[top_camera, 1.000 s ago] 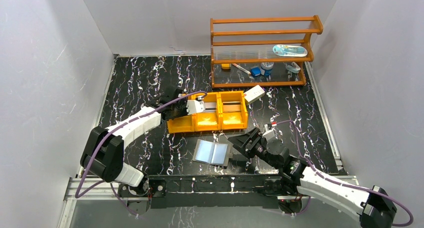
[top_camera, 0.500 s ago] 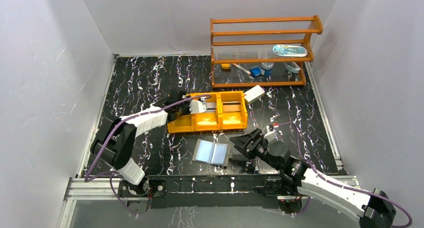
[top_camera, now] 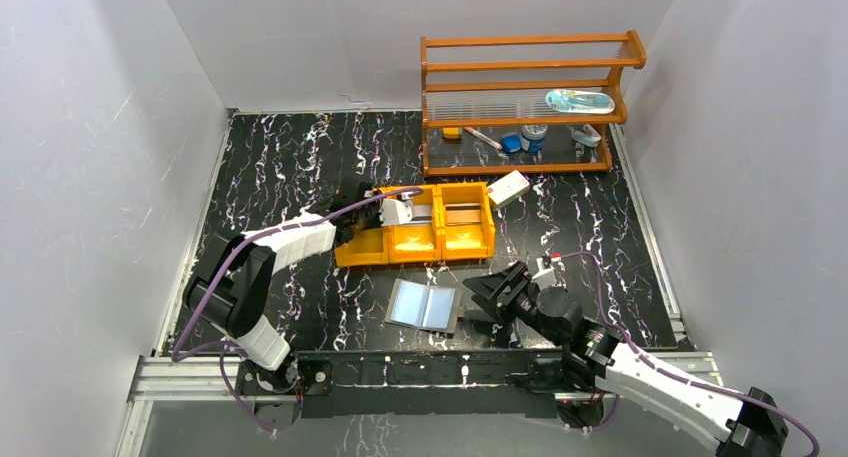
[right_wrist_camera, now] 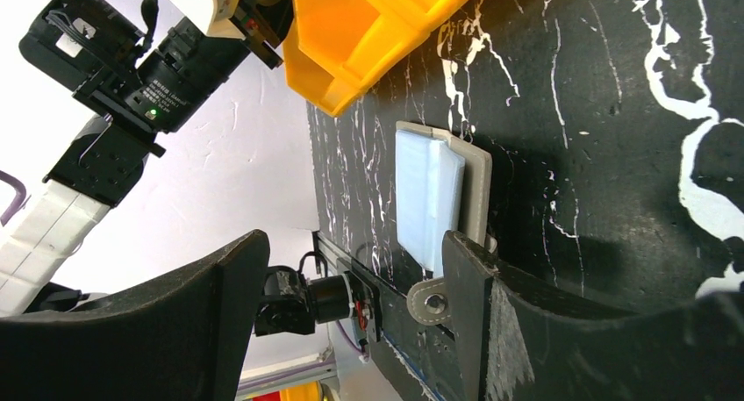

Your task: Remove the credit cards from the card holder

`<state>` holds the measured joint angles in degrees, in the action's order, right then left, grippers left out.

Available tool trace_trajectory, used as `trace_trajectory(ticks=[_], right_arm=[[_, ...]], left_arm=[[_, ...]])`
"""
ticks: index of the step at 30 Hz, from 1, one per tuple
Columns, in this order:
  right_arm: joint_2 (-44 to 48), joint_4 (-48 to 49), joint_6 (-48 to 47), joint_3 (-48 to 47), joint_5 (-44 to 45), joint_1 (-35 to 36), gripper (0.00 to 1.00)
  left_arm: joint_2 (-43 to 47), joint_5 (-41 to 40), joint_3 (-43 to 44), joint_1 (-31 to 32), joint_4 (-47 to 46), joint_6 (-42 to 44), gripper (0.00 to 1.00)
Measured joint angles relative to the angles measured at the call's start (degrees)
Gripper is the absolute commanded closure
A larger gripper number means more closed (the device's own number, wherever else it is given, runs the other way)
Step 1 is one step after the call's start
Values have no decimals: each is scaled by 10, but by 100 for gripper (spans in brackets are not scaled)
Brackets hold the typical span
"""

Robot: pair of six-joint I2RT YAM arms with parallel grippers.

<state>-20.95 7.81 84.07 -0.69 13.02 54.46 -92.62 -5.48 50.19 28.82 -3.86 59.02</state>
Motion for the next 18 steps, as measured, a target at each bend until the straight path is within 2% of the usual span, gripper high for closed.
trace_trajectory(ticks=[18], right_arm=[[-7,-10,13,0,2,0,19]], left_arm=[[1,18,-10,0,15,-18,72]])
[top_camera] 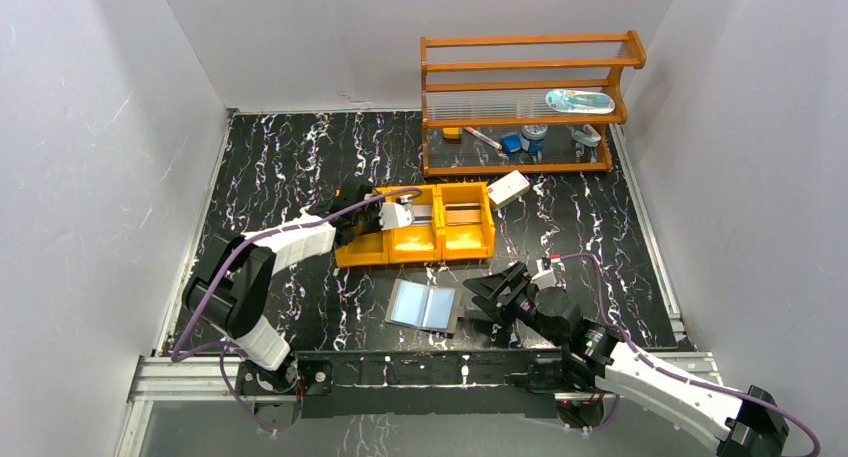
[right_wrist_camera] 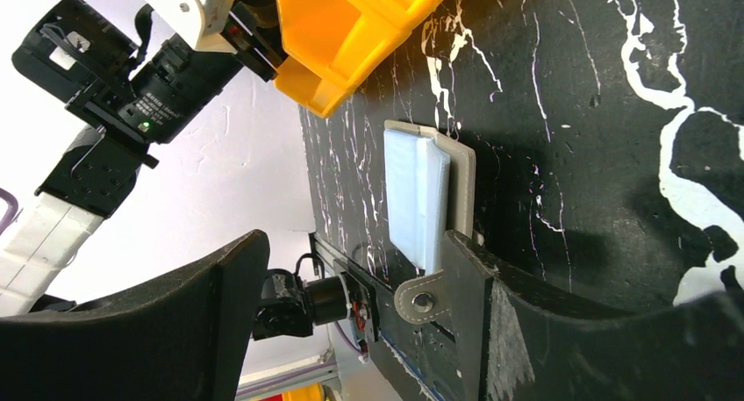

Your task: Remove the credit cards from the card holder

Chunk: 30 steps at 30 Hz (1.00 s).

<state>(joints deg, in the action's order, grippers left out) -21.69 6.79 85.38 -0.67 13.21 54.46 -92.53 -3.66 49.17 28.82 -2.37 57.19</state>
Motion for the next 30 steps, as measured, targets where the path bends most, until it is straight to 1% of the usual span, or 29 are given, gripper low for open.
trace_trajectory(ticks=[1,2,4,12,13,16,17,19,22,26,30], right_arm=[[-1,0,0,0,0,0,19],[-3,0,0,0,0,0,19],[-7,0,0,0,0,0,19],[-24,2,-3,0,-3,0,19],[-27,2,-6,-1,-3,0,19],[-43,-7,-22,-15,-7,0,19],[-51,-10,-30,-24,-9,0,19],[-65,-21,-45,-47,-11,0,20],[-95,-38,-71,-96,-14,0,20],[-158,-70,-115,-180,-21,0,23],[-247,-98,-155,-265,-29,0,26]], left_arm=[[2,2,0,0,2,-4,69],[5,3,-1,0,3,-8,63],[18,7,-4,0,5,-18,57],[101,21,-9,0,17,-48,49],[111,26,-9,0,20,-57,46],[154,44,-17,0,25,-100,32],[177,53,-24,0,27,-121,27],[233,70,-35,0,24,-170,19],[313,94,-50,0,20,-253,12],[405,122,-72,0,24,-376,2],[460,129,-100,0,58,-499,1]])
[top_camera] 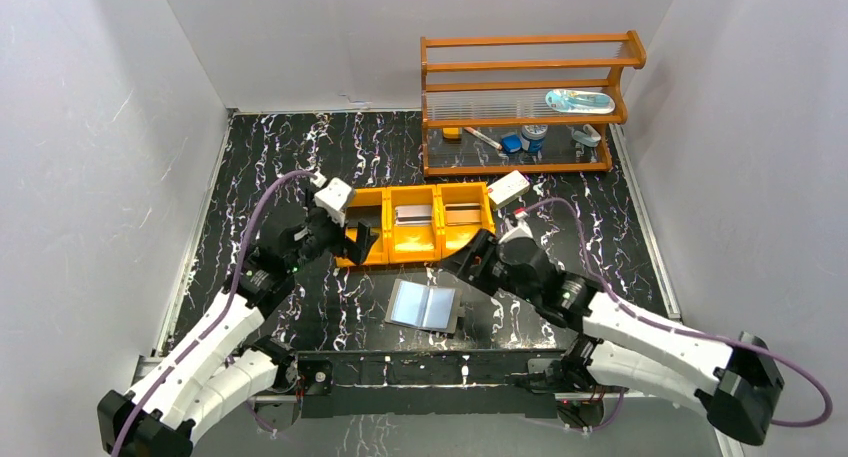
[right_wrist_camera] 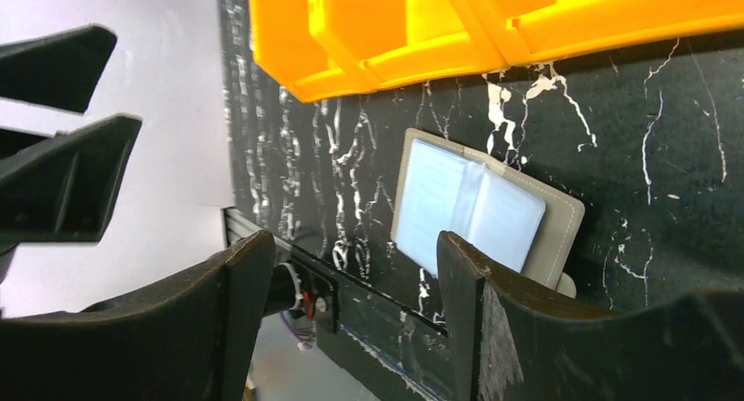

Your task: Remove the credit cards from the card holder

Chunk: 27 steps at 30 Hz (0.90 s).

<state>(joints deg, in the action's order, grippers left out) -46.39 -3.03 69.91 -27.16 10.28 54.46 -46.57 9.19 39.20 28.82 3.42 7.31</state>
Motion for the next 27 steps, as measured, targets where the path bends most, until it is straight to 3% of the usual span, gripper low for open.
trace_trajectory(ticks=[5,11,18,27], right_arm=[[-118,-61,-33,-86,4,11,26],[-240,-163,-38,-202,66,85,27],[-349,-231,-19,-276,104,139,27],[-462,-274,-13,-344,92,142,20]], left_arm=[[33,-35,-25,0,73,-156,2],[67,-99,-43,0,154,-278,2],[129,-129,-54,-1,183,-305,2],[131,-134,-58,-2,191,-316,2]])
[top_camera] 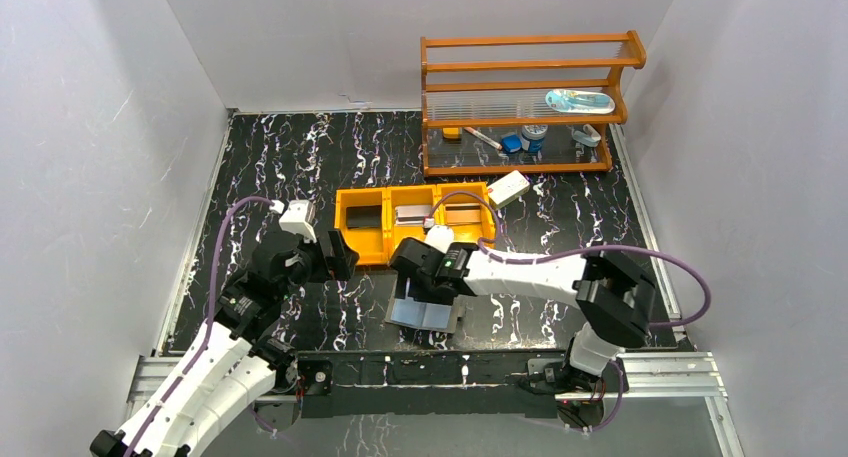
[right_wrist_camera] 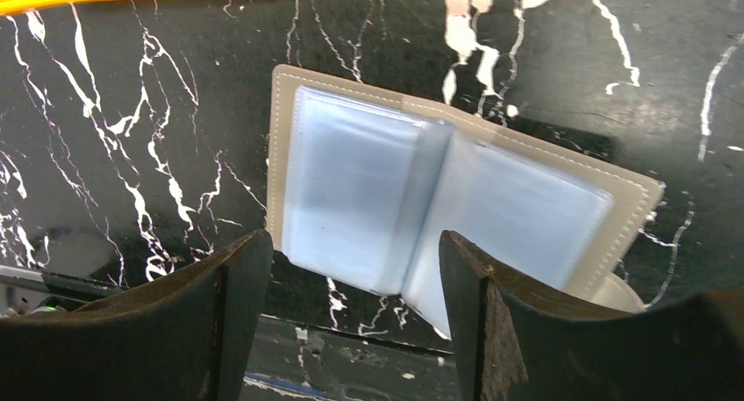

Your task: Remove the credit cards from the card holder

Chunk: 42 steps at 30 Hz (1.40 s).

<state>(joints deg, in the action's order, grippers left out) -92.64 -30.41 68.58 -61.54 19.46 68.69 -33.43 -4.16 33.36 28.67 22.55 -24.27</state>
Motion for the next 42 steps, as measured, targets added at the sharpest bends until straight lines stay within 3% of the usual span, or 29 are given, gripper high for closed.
trace_trajectory(ticks=[13,18,23,26,31,39,42], right_arm=[[-116,-46,-7,-83,-10,0,18],[-136,-58,-13,-99,-10,0,28],[-130,-56,-14,-87,-12,-2,39],[-106,-25,-13,-54,-14,-4,38],[-78,23,-14,-16,-23,-7,28],[-75,40,-28,-12,-52,-14,45],[-70,49,-28,-5,-61,-14,41]], left_arm=[[-6,-10,0,0,13,-2,2],[-9,-10,0,0,15,-3,2],[-18,-10,0,0,15,-4,2],[-23,-10,0,0,16,-4,2],[-31,-9,0,0,15,-4,2],[-45,2,0,0,15,-4,2],[-47,6,0,0,16,-4,2]])
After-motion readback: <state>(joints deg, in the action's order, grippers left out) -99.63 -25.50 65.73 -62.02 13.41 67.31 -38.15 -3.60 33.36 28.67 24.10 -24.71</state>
